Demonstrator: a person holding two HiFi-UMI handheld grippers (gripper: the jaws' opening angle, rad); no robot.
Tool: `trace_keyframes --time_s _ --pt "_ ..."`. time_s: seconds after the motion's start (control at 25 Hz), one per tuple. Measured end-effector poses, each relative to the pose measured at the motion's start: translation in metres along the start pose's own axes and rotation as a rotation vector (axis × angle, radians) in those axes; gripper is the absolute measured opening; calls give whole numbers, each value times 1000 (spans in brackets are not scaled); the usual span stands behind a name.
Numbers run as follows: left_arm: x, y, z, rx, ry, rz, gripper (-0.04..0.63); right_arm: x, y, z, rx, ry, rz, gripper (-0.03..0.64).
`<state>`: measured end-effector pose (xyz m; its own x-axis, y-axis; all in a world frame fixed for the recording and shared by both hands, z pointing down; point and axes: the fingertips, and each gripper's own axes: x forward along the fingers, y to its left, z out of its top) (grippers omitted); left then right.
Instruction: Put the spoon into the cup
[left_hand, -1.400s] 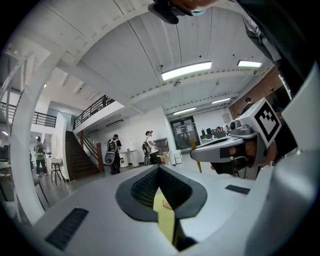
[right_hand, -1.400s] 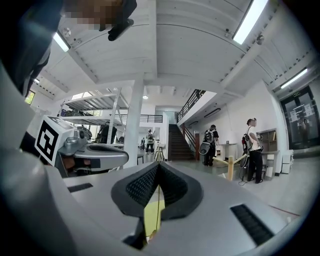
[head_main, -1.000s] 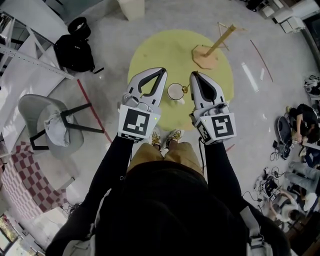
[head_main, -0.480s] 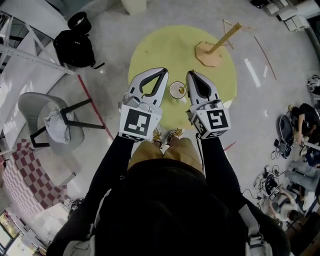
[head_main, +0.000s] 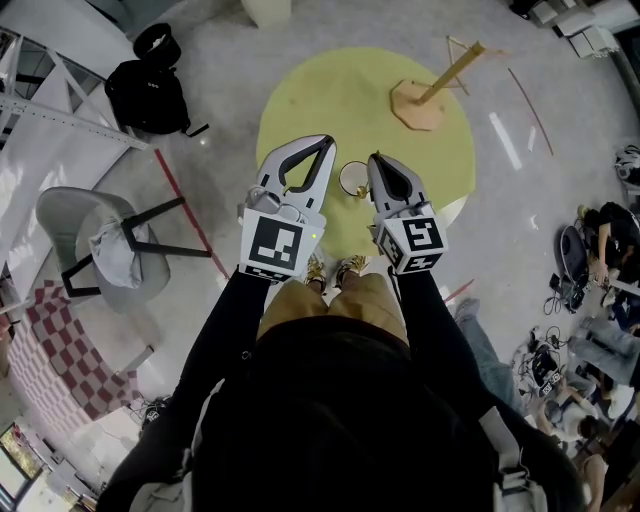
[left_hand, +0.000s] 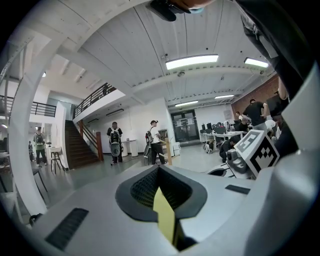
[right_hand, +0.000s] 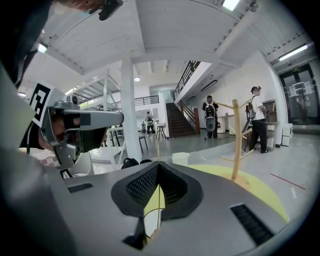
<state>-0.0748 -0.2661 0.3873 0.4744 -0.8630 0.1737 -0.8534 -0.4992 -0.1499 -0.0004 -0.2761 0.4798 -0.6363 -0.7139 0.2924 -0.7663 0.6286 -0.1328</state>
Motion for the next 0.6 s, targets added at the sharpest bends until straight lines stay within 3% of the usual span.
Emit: trace_keyframes --time_s 0.4,0.6 --pt "4 1 -1 -1 4 -2 15 5 -8 -2 8 -6 -34 26" --pt "3 3 -3 -3 10 2 15 5 -9 -24 8 49 -46 26"
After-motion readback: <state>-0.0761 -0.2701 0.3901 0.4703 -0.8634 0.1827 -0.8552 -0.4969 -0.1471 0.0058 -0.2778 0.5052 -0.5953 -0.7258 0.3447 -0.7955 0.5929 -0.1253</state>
